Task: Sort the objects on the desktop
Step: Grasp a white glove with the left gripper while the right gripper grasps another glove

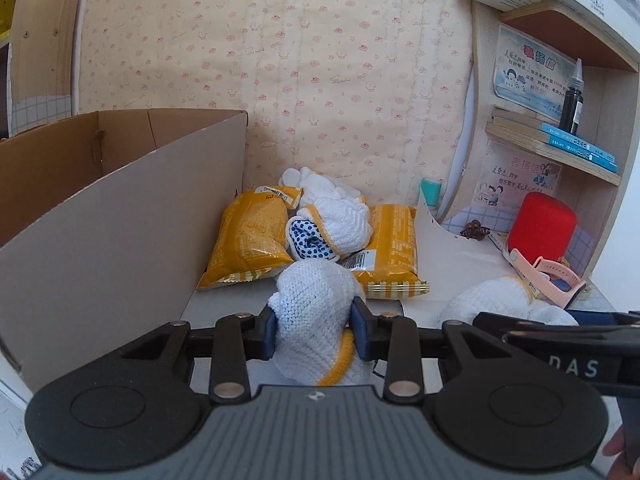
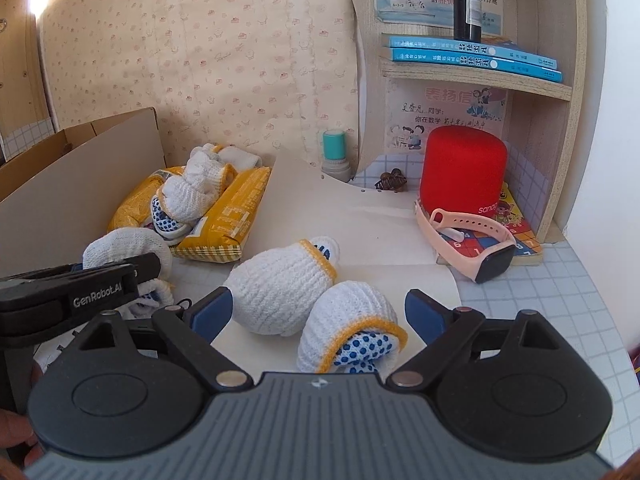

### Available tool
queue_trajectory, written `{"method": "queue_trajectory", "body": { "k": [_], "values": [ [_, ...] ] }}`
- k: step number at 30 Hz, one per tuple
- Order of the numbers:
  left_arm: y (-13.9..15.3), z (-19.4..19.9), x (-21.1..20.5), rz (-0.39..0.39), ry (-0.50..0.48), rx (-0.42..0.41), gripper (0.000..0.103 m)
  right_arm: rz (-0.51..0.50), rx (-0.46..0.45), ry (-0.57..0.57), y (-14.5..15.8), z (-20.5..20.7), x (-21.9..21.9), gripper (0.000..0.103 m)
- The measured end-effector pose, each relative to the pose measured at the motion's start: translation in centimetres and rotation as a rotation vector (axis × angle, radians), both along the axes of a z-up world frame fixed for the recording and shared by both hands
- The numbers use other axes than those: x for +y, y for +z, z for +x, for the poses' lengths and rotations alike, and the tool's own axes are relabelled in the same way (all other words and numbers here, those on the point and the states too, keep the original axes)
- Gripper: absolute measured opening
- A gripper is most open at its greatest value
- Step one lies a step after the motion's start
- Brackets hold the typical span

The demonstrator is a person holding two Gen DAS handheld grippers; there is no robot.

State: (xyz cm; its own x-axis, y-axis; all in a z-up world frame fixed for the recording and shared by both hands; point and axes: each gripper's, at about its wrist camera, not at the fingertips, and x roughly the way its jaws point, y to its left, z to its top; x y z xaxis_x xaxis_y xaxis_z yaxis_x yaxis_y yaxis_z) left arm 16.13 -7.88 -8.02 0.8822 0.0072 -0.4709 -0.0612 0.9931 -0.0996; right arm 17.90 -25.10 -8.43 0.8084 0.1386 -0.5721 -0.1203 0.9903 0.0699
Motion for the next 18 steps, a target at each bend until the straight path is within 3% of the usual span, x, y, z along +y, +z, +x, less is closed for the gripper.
{"method": "queue_trajectory", "body": {
  "k": [5,14,18],
  "values": [
    [0.4,-1.3,0.3,0.026,-0.012,-0.017,0.037,0.015,0.006,-0.016,-0.5,1.1,0.9,0.092],
    [0.6,-1.8,1.0,-0.002,-0.016,-0.019,0.037,0.024,0.064,0.014,-1.5,3.3,2.5,0.096],
    [0.7,-2.0,1.0,-0.003,-0.018,-0.019,0.037,0.025,0.062,0.032,-1.9,3.8,2.8,0.085]
  ]
}}
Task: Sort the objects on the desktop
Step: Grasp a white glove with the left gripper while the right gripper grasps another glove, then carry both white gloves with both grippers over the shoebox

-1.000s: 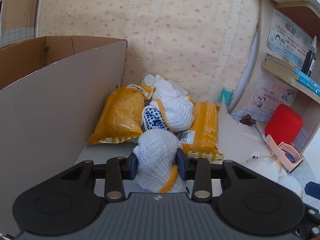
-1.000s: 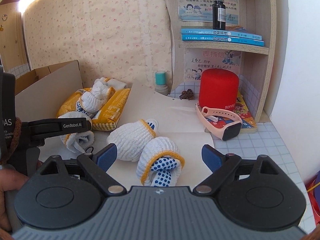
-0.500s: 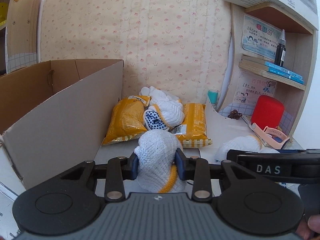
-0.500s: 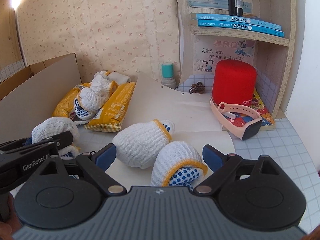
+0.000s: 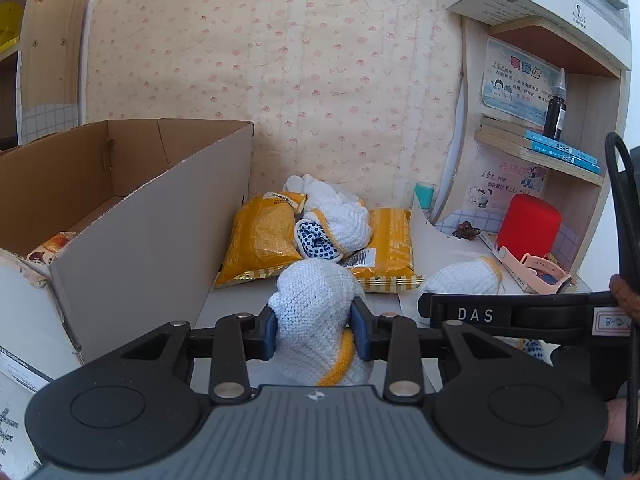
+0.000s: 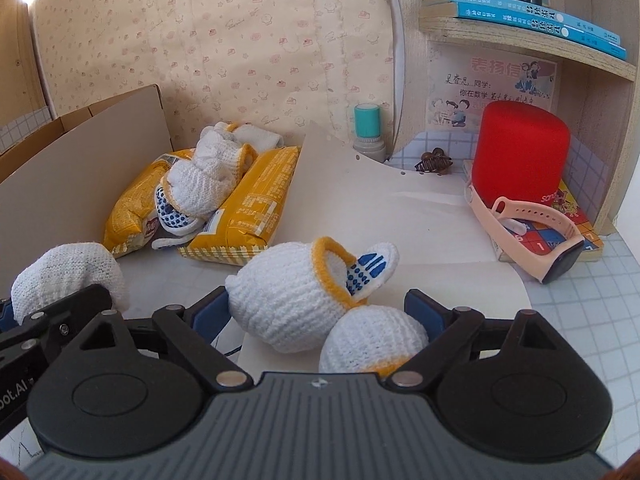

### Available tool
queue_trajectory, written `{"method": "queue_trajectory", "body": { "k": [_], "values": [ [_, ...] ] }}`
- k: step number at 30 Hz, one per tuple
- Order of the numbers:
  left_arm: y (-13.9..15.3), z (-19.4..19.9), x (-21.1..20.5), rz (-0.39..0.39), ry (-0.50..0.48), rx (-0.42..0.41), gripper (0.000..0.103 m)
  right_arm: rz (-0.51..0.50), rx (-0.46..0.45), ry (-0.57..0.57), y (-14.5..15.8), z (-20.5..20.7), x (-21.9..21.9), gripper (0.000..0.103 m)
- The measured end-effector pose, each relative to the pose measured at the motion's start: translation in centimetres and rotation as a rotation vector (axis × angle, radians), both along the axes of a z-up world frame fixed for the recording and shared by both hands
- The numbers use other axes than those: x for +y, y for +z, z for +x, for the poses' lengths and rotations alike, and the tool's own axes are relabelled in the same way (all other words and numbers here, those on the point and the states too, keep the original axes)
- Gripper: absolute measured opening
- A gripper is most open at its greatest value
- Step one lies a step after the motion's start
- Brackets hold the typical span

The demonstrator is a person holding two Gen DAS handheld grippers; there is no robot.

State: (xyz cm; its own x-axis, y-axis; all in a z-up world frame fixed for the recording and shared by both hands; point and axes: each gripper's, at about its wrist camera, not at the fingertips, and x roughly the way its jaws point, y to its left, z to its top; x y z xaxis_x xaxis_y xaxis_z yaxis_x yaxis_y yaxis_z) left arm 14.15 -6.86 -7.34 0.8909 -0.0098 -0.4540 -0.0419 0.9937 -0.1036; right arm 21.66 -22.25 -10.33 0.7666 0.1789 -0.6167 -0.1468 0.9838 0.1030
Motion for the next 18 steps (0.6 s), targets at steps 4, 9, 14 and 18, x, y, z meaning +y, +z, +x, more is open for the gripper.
{"method": "queue_trajectory", "body": {
  "k": [4,9,14,18],
  "values": [
    [0.2,-0.3,0.0,0.002,0.002,-0.01,0.037,0.036,-0.013,0.001,0.4,-0.1,-0.4,0.045],
    [0.6,-0.8,-0.1,0.003,-0.002,-0.022,0.037,0.027,-0.044,0.003,1.3,-1.0,-0.7,0.045],
    [1.0,-1.4,-0.2,0.004,-0.006,-0.04,0.037,0.033,-0.069,0.003,2.2,-2.3,-1.3,0.045],
    [1.5,-1.9,-0.5,0.011,-0.014,-0.063,0.037,0.031,-0.12,0.003,3.3,-3.5,-1.7,0.045]
  ]
}}
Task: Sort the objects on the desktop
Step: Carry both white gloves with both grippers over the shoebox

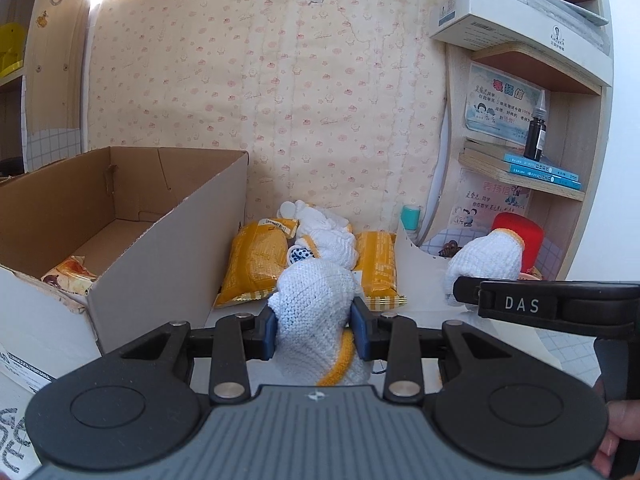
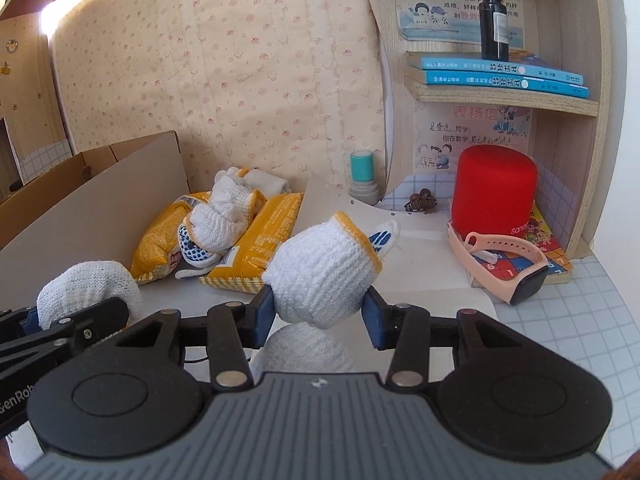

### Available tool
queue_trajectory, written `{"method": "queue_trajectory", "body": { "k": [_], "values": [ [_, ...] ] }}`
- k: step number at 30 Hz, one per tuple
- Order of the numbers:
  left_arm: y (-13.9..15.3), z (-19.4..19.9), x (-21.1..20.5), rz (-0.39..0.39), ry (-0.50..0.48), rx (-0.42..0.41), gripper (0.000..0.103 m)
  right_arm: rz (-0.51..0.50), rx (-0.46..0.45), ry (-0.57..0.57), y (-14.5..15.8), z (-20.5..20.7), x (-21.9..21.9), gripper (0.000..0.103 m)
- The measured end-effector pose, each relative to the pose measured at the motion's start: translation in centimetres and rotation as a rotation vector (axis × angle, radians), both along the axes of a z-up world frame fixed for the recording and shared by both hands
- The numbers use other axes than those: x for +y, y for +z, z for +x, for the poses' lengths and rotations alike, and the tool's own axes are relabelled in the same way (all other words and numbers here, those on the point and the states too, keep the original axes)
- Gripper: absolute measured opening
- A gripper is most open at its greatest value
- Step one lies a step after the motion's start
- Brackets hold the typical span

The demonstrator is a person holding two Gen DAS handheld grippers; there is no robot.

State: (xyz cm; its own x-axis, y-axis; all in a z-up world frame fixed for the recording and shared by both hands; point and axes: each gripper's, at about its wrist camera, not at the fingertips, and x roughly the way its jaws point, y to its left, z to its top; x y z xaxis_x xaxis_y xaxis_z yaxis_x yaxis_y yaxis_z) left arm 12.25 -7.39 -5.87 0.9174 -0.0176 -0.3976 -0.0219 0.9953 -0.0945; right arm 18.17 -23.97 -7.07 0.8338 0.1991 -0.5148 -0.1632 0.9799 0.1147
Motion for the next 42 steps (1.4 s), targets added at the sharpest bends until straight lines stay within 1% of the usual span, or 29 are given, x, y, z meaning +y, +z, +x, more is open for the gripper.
{"method": "queue_trajectory", "body": {
  "k": [12,21,29,33,42],
  "values": [
    [3.0,-2.7,-0.4,0.008,-0.02,-0.092,0.037,-0.021,-0.092,0.016,3.9,-3.6,0.1,0.045],
    [5.7,-5.2,0.7,0.013,-0.002,-0.17,0.037,-0.015,-0.149,0.031,6.3,-6.2,0.5,0.045],
    [7.7,-6.9,3.8,0.022,0.064,-0.228,0.038,-0.021,-0.191,0.088,8.2,-7.5,3.0,0.045],
    [8.5,-7.3,6.0,0.022,0.104,-0.246,0.038,-0.024,-0.209,0.132,9.3,-7.6,5.1,0.045],
    [9.1,-7.3,11.8,0.046,0.197,-0.239,0.038,-0.027,-0.231,0.246,10.9,-6.8,11.4,0.045]
  ]
}}
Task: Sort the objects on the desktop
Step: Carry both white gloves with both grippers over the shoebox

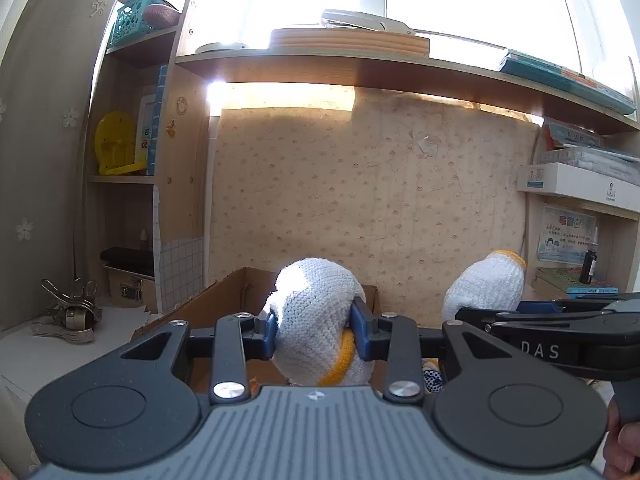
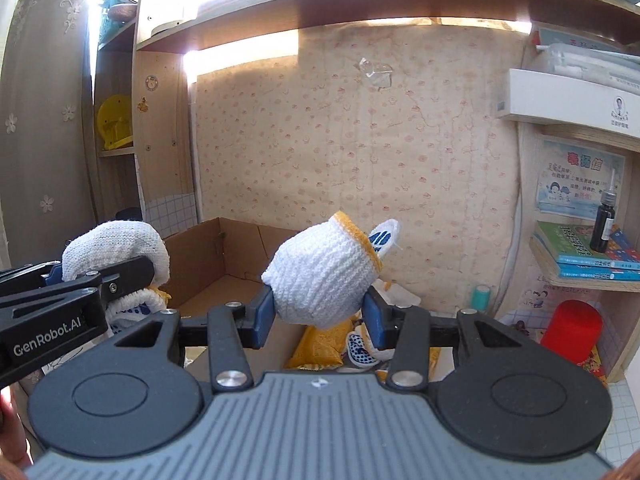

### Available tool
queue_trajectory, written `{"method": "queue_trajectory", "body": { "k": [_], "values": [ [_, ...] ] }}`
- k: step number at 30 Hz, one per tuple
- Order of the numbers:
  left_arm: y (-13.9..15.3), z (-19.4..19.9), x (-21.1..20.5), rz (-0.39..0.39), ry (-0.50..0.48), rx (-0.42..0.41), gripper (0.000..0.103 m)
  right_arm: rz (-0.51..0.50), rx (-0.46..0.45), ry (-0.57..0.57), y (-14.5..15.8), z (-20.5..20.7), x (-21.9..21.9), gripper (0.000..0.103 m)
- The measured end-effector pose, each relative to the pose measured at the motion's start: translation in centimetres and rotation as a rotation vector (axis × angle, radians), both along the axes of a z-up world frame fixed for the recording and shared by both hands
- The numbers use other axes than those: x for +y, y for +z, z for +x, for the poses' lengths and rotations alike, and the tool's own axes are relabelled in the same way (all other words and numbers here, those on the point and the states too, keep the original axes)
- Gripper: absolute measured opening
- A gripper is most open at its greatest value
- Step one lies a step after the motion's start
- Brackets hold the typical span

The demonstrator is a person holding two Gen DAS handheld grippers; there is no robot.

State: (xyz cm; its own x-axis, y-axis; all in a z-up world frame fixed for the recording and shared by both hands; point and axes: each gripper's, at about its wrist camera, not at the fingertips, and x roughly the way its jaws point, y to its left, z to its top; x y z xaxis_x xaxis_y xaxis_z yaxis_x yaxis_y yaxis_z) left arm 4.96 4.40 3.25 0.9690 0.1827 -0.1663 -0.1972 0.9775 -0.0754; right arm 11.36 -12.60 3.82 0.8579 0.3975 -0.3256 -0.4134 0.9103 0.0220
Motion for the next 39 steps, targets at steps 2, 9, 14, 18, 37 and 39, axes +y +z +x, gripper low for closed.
{"method": "queue_trajectory", "body": {
  "k": [2,9,14,18,37,39],
  "values": [
    [0.0,0.1,1.2,0.004,0.021,0.004,0.038,-0.003,-0.001,0.021,0.2,0.3,1.4,0.045],
    [-0.5,0.8,4.8,-0.006,0.058,0.036,0.038,-0.025,0.004,0.068,0.2,1.6,5.6,0.045],
    [-0.9,0.8,6.0,-0.021,0.067,0.042,0.038,-0.035,0.018,0.083,-0.2,2.5,7.7,0.045],
    [-1.2,1.0,6.6,-0.035,0.07,0.048,0.038,-0.056,0.025,0.089,-0.4,3.4,9.1,0.045],
    [-1.8,3.4,7.3,-0.087,0.066,0.103,0.038,-0.101,0.091,0.1,-1.6,8.0,12.4,0.045],
    [-1.9,3.6,7.4,-0.091,0.071,0.108,0.038,-0.106,0.1,0.103,-1.7,8.5,12.7,0.046]
  ]
}}
